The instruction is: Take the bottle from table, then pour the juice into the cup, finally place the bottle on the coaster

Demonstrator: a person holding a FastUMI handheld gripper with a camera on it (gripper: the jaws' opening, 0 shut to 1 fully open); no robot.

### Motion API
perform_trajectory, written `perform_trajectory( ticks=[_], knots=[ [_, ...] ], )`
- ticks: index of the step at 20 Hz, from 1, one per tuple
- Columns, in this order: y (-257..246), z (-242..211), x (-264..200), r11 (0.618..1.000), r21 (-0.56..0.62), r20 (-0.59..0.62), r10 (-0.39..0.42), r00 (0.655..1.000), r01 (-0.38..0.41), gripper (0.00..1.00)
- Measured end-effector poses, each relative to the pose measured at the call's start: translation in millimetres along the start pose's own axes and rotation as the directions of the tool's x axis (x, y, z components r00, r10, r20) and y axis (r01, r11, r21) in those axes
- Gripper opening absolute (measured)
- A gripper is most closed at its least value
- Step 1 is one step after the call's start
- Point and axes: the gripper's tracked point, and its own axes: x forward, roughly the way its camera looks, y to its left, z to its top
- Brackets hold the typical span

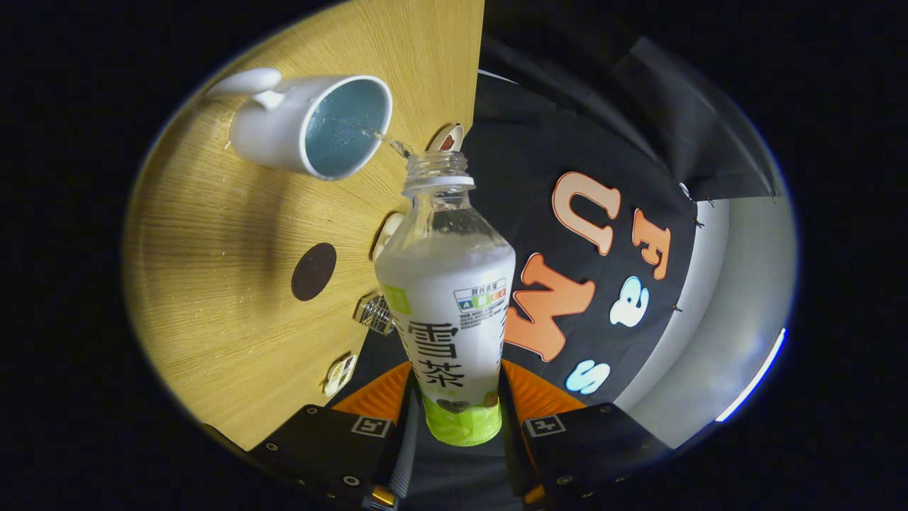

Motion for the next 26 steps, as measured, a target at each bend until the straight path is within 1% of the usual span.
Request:
perform_trajectory(
  ticks=[19, 26],
  knots=[
    [-8.9, 7.1, -1.7, 0.995, -0.103, 0.032, 0.004, 0.999, 0.0, 0.54],
    [-11.3, 6.0, 2.0, 0.991, -0.134, 0.026, 0.005, 1.0, -0.001, 0.53]
  ],
)
